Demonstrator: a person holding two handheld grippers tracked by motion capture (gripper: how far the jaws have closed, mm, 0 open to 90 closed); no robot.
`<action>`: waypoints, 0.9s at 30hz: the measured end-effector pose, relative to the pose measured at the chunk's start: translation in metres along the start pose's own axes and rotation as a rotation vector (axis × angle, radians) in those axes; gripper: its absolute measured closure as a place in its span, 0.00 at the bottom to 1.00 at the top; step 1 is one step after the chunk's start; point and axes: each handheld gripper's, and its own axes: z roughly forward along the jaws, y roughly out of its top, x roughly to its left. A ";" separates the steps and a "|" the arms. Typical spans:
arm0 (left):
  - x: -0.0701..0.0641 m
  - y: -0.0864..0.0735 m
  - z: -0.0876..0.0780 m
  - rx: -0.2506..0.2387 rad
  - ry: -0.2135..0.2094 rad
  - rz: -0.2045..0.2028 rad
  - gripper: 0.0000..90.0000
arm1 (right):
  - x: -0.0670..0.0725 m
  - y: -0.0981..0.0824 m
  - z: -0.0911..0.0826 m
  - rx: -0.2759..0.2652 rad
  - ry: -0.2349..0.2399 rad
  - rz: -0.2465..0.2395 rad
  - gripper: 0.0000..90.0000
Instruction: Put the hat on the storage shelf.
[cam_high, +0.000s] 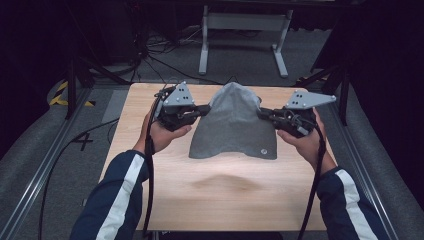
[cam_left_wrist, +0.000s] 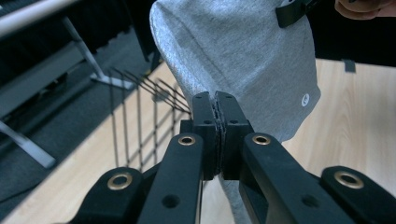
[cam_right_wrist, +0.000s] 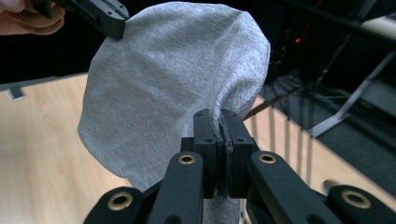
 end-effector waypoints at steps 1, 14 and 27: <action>0.003 0.004 -0.001 -0.006 0.004 0.002 0.98 | -0.003 0.006 0.000 -0.007 -0.001 0.003 0.96; 0.044 0.053 -0.010 -0.075 0.068 -0.013 0.98 | -0.034 0.070 -0.003 -0.044 -0.081 -0.031 0.96; 0.064 0.087 0.008 -0.049 0.123 -0.005 0.98 | -0.061 0.091 0.001 -0.054 -0.166 -0.022 0.97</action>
